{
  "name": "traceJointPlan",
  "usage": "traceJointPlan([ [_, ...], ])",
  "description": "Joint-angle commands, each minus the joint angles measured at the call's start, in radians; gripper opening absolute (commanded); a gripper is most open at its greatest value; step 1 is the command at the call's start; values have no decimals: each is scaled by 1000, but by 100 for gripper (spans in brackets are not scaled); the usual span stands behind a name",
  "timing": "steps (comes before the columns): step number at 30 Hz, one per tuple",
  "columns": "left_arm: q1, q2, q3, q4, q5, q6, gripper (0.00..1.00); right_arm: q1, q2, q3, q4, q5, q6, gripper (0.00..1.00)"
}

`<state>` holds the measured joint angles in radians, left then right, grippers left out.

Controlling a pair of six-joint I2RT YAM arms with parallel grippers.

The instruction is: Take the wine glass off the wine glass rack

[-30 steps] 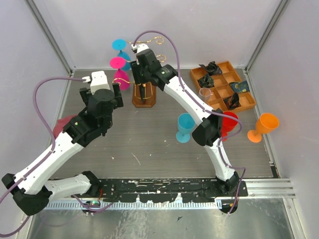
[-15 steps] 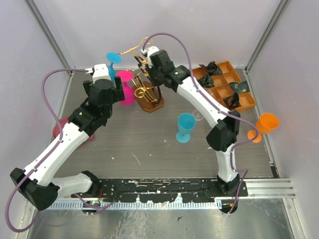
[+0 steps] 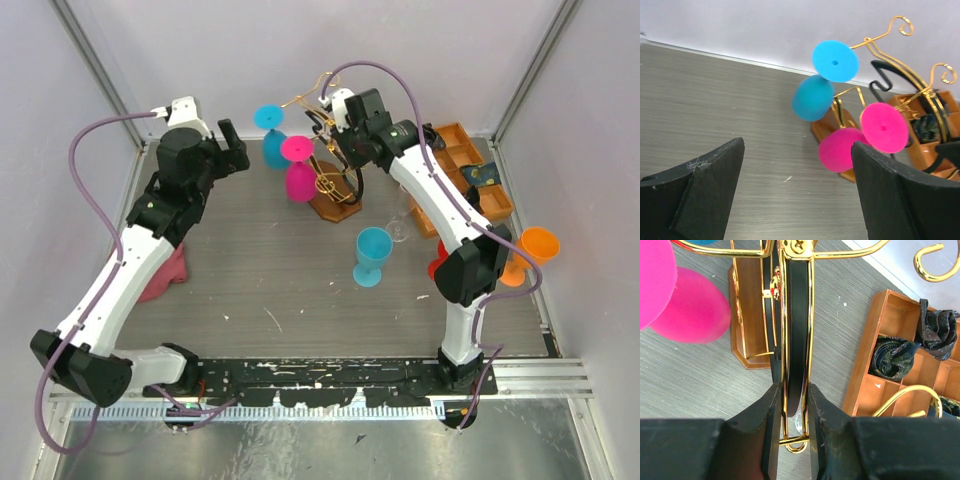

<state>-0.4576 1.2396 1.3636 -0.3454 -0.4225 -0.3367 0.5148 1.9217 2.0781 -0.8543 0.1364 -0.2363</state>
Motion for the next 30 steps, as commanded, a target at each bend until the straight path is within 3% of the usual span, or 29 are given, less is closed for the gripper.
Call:
traceJointPlan([
  [1, 72, 75, 42, 77, 257, -131, 95, 7, -102, 40, 43, -117, -82, 12],
  [3, 100, 121, 64, 90, 358, -200, 94, 7, -102, 44, 32, -156, -88, 10],
  [11, 182, 264, 164, 89, 547, -378, 91, 7, -114, 54, 7, -236, -122, 4],
  [18, 244, 302, 172, 86, 565, -472, 88, 7, -124, 48, 1, -253, -123, 4],
  [26, 263, 362, 187, 70, 605, -502, 75, 7, -138, 43, 1, -253, -126, 5],
  [30, 263, 393, 198, 67, 628, -515, 57, 7, -146, 42, 1, -250, -127, 6],
])
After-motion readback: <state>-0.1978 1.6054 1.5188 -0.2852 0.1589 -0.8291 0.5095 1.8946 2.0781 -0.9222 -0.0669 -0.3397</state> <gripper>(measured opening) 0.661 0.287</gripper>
